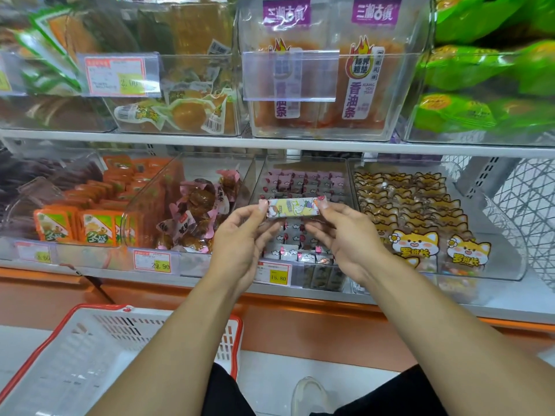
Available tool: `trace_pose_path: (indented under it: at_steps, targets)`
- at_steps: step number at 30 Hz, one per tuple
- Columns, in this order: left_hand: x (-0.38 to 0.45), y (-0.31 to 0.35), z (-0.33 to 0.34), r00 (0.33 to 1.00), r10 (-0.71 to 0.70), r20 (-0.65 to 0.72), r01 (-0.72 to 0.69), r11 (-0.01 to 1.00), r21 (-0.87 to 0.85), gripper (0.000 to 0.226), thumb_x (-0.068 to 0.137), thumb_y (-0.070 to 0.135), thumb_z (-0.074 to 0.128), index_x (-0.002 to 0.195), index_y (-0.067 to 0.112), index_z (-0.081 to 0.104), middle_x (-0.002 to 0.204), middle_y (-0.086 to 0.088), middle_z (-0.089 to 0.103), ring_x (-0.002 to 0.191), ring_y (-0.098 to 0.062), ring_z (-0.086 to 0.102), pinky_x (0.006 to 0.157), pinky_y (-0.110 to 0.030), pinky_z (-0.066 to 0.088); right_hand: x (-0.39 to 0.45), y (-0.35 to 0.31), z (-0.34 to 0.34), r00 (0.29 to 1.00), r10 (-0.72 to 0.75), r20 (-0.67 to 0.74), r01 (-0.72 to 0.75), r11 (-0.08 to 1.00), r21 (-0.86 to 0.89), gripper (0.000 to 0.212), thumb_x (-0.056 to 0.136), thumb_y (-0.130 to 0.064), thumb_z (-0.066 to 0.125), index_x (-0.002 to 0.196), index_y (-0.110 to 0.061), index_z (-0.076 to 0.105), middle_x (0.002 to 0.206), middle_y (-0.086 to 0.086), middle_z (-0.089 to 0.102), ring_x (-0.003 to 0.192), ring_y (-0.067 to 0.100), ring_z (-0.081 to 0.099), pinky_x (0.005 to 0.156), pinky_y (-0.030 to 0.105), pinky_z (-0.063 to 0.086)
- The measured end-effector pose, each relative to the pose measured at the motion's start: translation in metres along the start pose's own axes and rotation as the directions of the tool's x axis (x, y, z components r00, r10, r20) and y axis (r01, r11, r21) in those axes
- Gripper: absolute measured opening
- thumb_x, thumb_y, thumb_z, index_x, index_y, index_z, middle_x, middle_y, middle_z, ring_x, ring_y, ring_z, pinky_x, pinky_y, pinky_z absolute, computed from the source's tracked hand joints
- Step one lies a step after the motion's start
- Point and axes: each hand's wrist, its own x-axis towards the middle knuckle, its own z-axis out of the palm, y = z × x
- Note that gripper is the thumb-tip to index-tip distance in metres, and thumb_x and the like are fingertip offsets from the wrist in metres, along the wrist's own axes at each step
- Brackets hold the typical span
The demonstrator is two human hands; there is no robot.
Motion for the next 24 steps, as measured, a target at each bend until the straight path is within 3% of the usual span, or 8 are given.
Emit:
trace_pose_path:
  at_steps: [6, 9, 11, 12, 14, 18, 21, 24]
  targets:
    - [0.004, -0.005, 0.002, 0.999, 0.007, -0.039, -0.003, 0.992, 0.124, 0.023, 0.094, 0.023, 0.068, 0.102, 0.002, 0.065, 0.091, -0.011, 0.078, 0.078, -0.017, 0.075, 0.069, -0.020, 0.060, 0.007, -0.002, 0.004, 0.990, 0.018, 0.140, -0.025, 0.998, 0.049, 0.029, 0.091, -0.006, 0.072, 0.115, 0.004, 0.059, 0.101, 0.014, 0.078, 0.089, 0.022, 0.077, 0.077, 0.027, 0.063]
    - [0.005, -0.007, 0.004, 0.992, 0.121, -0.047, -0.103, 0.952, 0.287, 0.016, 0.096, 0.021, 0.067, 0.096, 0.006, 0.063, 0.085, -0.007, 0.078, 0.083, -0.018, 0.076, 0.072, -0.023, 0.060, 0.021, -0.004, 0.008, 0.996, -0.083, 0.041, 0.081, 0.996, 0.029, 0.019, 0.088, -0.003, 0.073, 0.104, -0.003, 0.063, 0.101, 0.011, 0.077, 0.087, 0.021, 0.077, 0.080, 0.030, 0.063]
    - [0.004, -0.012, 0.008, 0.968, 0.246, 0.044, -0.230, 0.810, 0.540, 0.010, 0.095, 0.023, 0.068, 0.096, 0.014, 0.064, 0.089, -0.001, 0.077, 0.089, -0.014, 0.074, 0.077, -0.027, 0.059, 0.038, -0.008, 0.012, 0.950, -0.291, -0.110, 0.260, 0.938, -0.228, 0.020, 0.086, -0.007, 0.077, 0.101, -0.007, 0.064, 0.099, 0.007, 0.075, 0.091, 0.023, 0.074, 0.081, 0.032, 0.061]
    - [0.004, -0.015, 0.010, 0.955, 0.273, 0.121, -0.284, 0.705, 0.650, 0.010, 0.094, 0.026, 0.070, 0.100, 0.019, 0.065, 0.095, 0.004, 0.075, 0.093, -0.010, 0.071, 0.083, -0.029, 0.057, 0.048, -0.009, 0.014, 0.902, -0.408, -0.143, 0.322, 0.854, -0.409, 0.023, 0.086, -0.010, 0.079, 0.102, -0.009, 0.062, 0.098, 0.004, 0.072, 0.091, 0.022, 0.071, 0.081, 0.032, 0.058]
    - [0.007, -0.020, 0.015, 0.934, 0.253, 0.251, -0.347, 0.483, 0.804, 0.022, 0.093, 0.031, 0.070, 0.113, 0.024, 0.065, 0.112, 0.010, 0.070, 0.108, -0.008, 0.063, 0.095, -0.032, 0.052, 0.065, -0.011, 0.019, 0.836, -0.543, -0.081, 0.397, 0.699, -0.595, 0.026, 0.086, -0.012, 0.078, 0.104, -0.008, 0.059, 0.093, 0.001, 0.066, 0.086, 0.018, 0.063, 0.074, 0.023, 0.050]
    - [0.018, -0.025, 0.019, 0.918, 0.209, 0.338, -0.363, 0.093, 0.927, 0.039, 0.094, 0.039, 0.065, 0.130, 0.024, 0.059, 0.128, 0.003, 0.064, 0.121, -0.017, 0.054, 0.101, -0.038, 0.046, 0.098, -0.013, 0.026, 0.805, -0.592, 0.027, 0.359, 0.450, -0.817, 0.020, 0.092, -0.018, 0.071, 0.101, -0.016, 0.054, 0.090, -0.007, 0.057, 0.083, 0.014, 0.054, 0.059, 0.016, 0.035]
    - [0.021, -0.027, 0.021, 0.904, 0.240, 0.355, -0.361, -0.018, 0.932, 0.037, 0.092, 0.042, 0.065, 0.125, 0.026, 0.064, 0.123, 0.004, 0.068, 0.115, -0.019, 0.057, 0.093, -0.036, 0.047, 0.110, -0.008, 0.031, 0.790, -0.597, 0.140, 0.412, 0.347, -0.843, 0.014, 0.096, -0.013, 0.064, 0.106, -0.015, 0.054, 0.084, -0.013, 0.051, 0.077, 0.010, 0.052, 0.055, 0.007, 0.034]
    - [0.021, -0.027, 0.020, 0.888, 0.274, 0.370, -0.378, -0.025, 0.926, 0.031, 0.091, 0.042, 0.066, 0.118, 0.026, 0.068, 0.117, 0.006, 0.070, 0.110, -0.017, 0.058, 0.091, -0.034, 0.047, 0.119, -0.003, 0.035, 0.806, -0.541, 0.242, 0.421, 0.236, -0.876, 0.015, 0.097, -0.011, 0.061, 0.105, -0.022, 0.054, 0.084, -0.017, 0.054, 0.075, 0.006, 0.054, 0.059, 0.020, 0.037]
